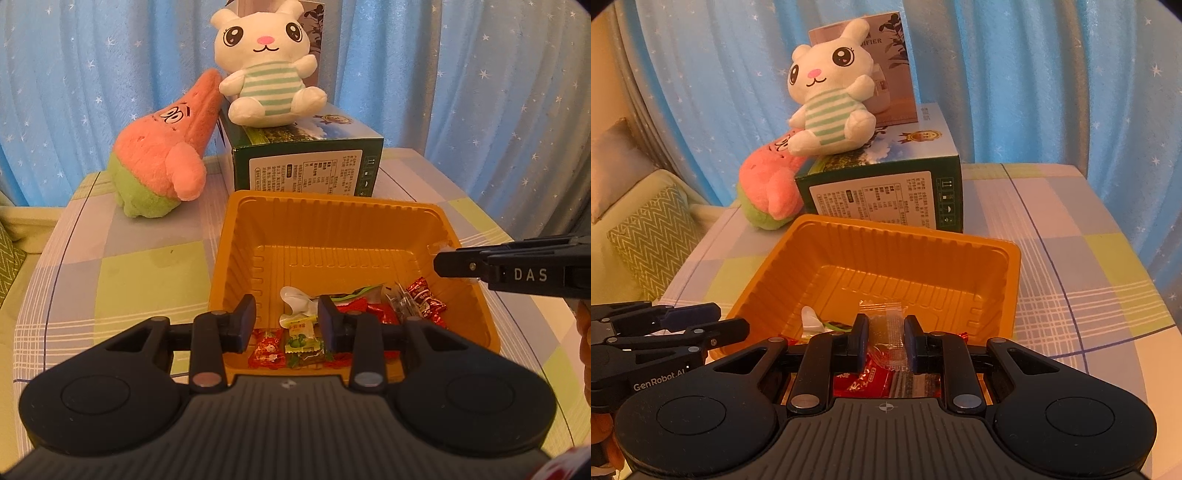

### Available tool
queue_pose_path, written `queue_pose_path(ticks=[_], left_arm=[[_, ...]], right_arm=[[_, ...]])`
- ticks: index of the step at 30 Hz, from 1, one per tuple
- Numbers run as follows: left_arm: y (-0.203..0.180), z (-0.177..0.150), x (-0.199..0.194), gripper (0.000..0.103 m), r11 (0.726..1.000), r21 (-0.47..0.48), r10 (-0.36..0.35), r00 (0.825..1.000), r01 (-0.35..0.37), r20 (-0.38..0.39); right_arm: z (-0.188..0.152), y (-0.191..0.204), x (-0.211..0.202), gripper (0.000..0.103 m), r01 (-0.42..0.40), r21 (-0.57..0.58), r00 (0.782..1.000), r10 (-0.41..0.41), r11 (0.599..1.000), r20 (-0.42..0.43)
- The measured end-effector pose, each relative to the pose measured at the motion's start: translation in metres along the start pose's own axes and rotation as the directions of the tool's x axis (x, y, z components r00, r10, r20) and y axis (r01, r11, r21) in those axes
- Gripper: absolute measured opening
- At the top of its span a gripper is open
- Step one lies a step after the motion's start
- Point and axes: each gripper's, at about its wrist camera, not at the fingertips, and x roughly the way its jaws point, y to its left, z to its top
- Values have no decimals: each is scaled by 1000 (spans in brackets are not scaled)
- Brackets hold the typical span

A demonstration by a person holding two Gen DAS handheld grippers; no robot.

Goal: Organize snacks

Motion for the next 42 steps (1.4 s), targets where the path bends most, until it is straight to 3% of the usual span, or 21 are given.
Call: queue_pose_path(ticks=[25,29,30,32,33,42], left_arm=[[4,-2,4,33,1000,-12,-6,1000,6,1],[5,-2,4,38,1000,-16,-2,1000,2,2],[5,-2,4,46,1000,-17,1,1000,-1,4],[5,-2,3,57,1000,-19,14,1000,-14,9],[5,-3,3,60,1000,-18,20,1000,-20,12],[0,-4,0,79,1000,-2,22,1000,-22,18]], right_arm=[[-2,-1,10,21,6,10,1000,-6,1000,-6],[-1,-5,11,21,-30,30,999,29,999,17],[0,-7,12,23,-35,45,999,35,998,13],[0,-11,10,48,-36,80,999,34,996,26],[-1,-13,8,66,-37,93,999,33,995,43],[-8,-22,0,67,0,99,1000,-2,995,21]])
